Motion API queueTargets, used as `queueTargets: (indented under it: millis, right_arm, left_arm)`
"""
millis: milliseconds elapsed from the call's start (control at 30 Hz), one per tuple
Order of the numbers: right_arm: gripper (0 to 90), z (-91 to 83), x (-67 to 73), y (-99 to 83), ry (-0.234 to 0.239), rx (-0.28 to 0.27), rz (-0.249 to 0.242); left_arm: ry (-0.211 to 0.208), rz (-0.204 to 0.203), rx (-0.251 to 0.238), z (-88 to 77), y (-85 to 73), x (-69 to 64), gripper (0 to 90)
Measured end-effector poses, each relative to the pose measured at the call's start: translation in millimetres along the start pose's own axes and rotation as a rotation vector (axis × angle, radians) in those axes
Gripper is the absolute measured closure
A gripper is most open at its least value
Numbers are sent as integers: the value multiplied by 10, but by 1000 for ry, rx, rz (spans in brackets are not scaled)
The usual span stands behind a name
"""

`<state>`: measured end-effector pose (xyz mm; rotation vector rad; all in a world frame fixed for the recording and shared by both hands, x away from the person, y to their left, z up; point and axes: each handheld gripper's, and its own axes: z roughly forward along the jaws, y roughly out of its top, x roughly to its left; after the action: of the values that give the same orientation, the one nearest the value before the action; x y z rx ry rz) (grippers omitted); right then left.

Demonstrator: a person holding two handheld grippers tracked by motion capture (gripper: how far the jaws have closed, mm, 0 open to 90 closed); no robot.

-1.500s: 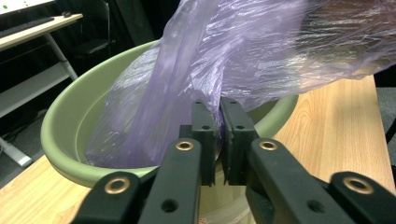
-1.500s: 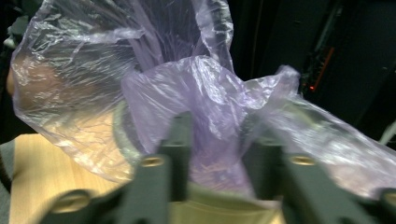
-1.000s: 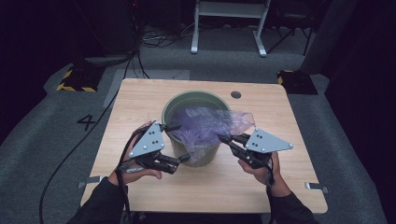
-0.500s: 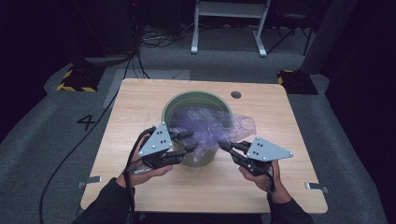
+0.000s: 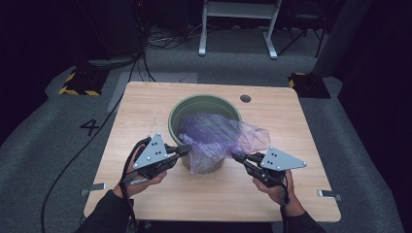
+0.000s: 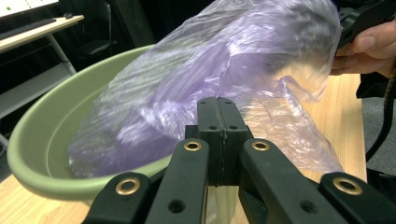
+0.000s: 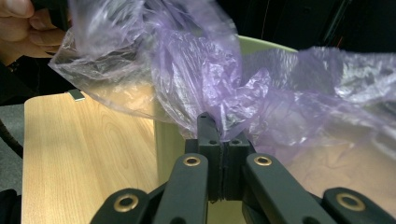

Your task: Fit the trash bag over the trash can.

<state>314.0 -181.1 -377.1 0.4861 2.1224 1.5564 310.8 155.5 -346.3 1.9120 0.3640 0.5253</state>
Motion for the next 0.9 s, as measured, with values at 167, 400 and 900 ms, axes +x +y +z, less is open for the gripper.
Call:
queueTargets:
  millis: [167,400,900]
  right_arm:
    - [898,27,-27,-105,7,23,25]
    - [893,47,-21,-170,2,38,17]
    - [422,-362,-64,-175,-92,-9,10]
  left_arm:
    - [4,-24,-6,-21,-104,39,899]
    - [3,-48,-12,-39,-215,50,899]
    - [14,-60,-9,-85,-257,89,899]
